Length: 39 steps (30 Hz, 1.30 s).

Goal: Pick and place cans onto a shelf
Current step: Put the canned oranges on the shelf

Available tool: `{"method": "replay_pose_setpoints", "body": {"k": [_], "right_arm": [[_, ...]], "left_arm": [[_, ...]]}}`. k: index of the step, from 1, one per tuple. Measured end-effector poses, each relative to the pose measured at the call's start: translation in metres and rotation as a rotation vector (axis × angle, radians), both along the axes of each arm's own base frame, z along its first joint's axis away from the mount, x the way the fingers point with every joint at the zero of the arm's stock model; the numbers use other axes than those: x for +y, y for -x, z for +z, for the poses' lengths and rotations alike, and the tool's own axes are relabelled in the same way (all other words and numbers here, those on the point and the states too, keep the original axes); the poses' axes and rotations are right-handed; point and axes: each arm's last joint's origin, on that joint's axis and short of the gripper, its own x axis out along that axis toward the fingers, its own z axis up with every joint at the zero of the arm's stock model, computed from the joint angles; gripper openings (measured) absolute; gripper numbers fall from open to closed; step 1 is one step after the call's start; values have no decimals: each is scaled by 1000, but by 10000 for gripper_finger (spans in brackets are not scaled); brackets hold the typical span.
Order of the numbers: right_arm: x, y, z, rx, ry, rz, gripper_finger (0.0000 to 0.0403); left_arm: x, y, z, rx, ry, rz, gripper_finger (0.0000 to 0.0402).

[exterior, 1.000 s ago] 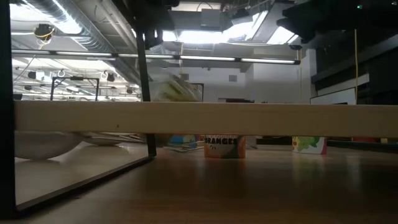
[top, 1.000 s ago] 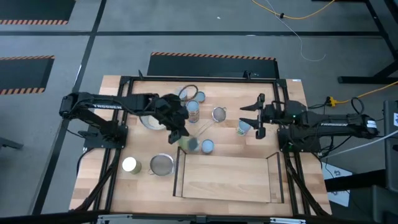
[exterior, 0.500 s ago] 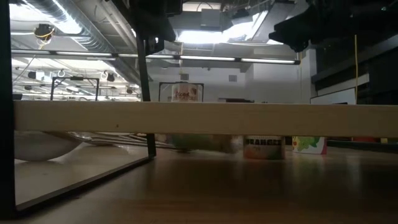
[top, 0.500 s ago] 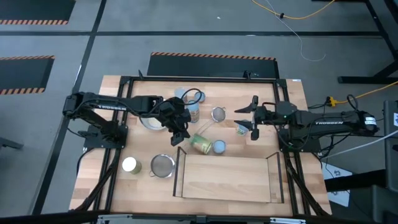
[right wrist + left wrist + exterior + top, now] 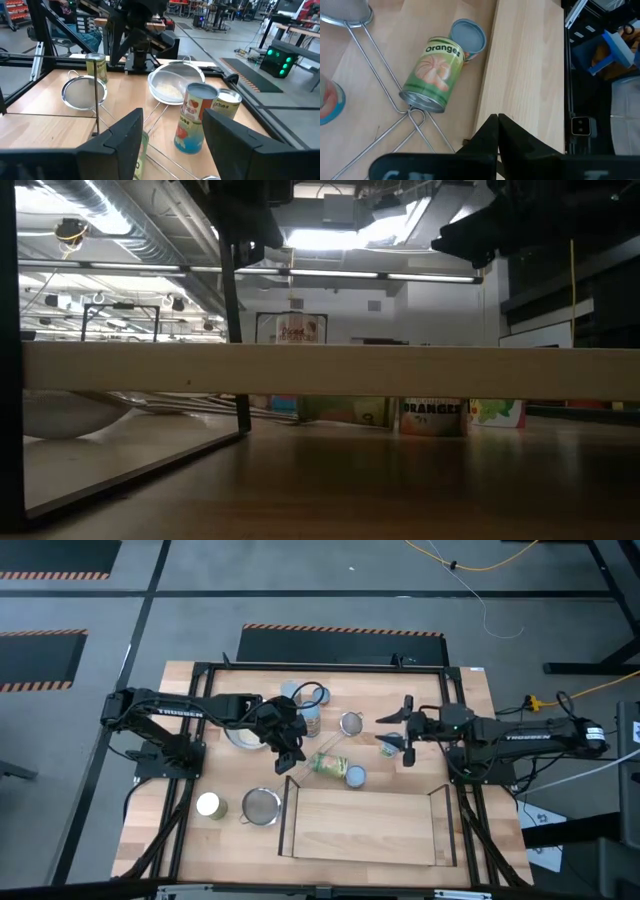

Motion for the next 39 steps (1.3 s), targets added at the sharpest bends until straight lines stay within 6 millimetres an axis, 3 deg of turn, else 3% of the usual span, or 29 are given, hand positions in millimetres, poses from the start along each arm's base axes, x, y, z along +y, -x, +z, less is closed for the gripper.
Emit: {"method": "replay_pose_setpoints", "body": {"k": [7,21,39], "right_arm": [[-2,-16,-15,69,-9,0,209],[-5,-69,-55,363,-2,75,209],[-6,-89,-97,527,-15,125,209]], "left_arm": [[1,0,0,2,-17,16,0],[3,0,-1,10,-95,87,0],[3,-1,-1,11,-94,87,0]]}}
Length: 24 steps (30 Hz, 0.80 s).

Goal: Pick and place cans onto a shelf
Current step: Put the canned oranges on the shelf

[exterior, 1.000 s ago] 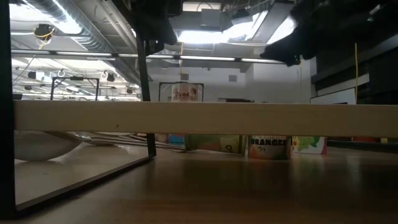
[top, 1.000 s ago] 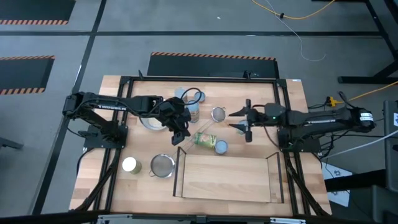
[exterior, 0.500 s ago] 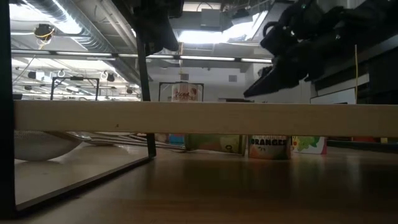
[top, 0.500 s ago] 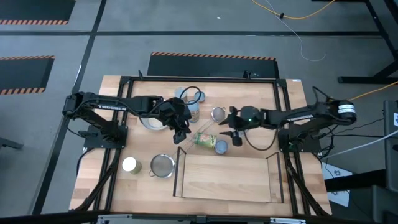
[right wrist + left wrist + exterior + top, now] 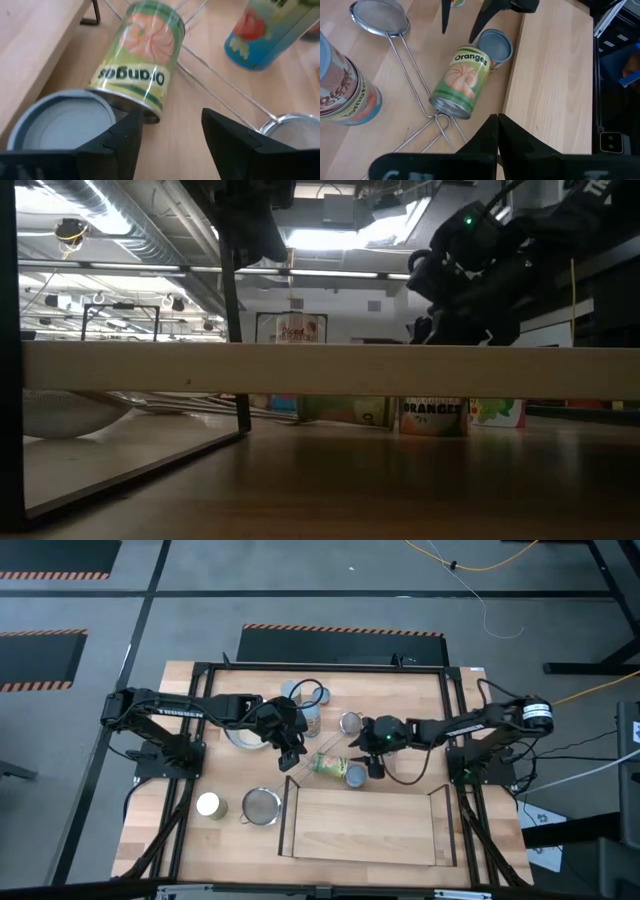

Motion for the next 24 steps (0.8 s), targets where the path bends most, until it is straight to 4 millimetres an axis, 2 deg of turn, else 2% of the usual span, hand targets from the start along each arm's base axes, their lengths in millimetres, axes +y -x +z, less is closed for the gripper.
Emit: {"method": "replay_pose_setpoints", "body": {"k": [24], "right_arm": [[1,-8,-16,-5,-40,46,209]], "left_arm": [[0,0,0,0,1,0,0]]}}
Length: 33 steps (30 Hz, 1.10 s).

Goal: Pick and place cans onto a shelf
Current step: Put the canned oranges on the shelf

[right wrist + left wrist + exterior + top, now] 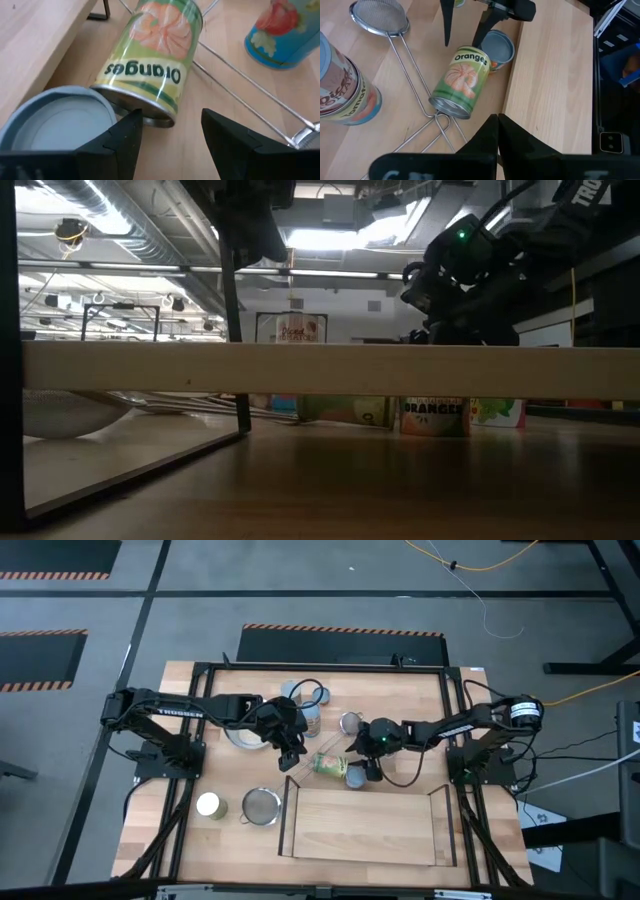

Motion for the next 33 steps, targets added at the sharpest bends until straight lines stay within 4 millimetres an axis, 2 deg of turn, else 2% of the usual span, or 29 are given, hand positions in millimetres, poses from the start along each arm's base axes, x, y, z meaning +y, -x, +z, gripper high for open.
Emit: {"method": "replay_pose_setpoints", "body": {"k": [6,13,21,33], "right_arm": [[0,-3,0,-35,3,0,209],[-1,-7,-13,-19,2,-1,202],[-1,-9,-23,-6,0,-1,123],[-1,-10,-22,-22,-1,-3,20]], "left_arm": [[0,0,0,1,0,0,0],[0,0,0,1,-2,1,0],[0,0,0,1,-2,2,0],[0,0,0,1,-2,2,0]]}}
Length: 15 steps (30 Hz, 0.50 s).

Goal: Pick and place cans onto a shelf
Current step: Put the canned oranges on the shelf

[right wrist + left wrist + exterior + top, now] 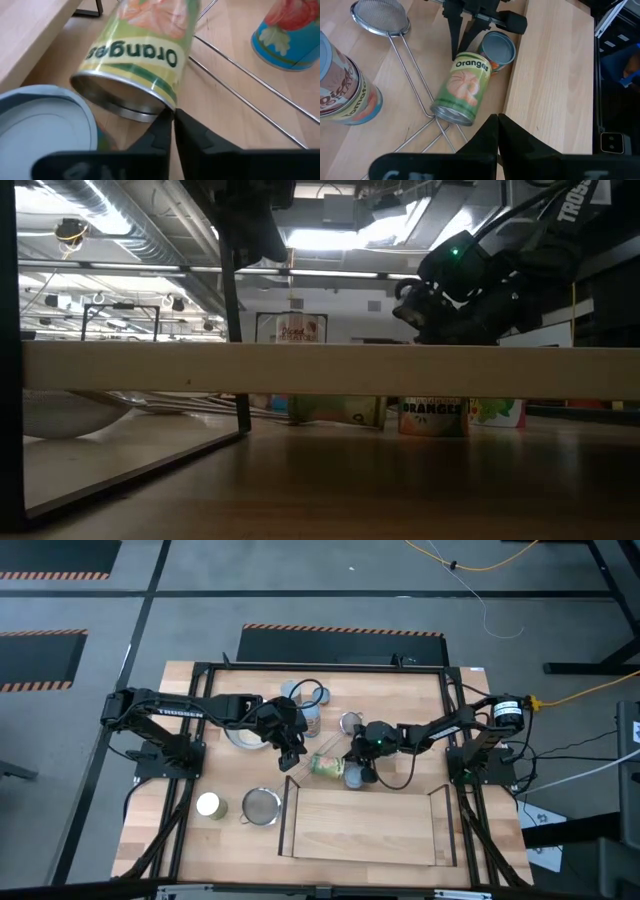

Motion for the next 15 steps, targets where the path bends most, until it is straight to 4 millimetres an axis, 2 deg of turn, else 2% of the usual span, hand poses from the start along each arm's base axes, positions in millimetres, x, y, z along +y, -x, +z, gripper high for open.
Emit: {"method": "replay_pose_setpoints", "body": {"k": [3,9,15], "right_arm": [[0,0,1,-4,0,1,6],[0,0,0,-1,-1,1,14],[0,0,1,-4,-1,1,4]], "left_arm": [[0,0,0,0,0,0,0],[0,0,0,0,0,0,0],[0,0,0,0,0,0,0]]}}
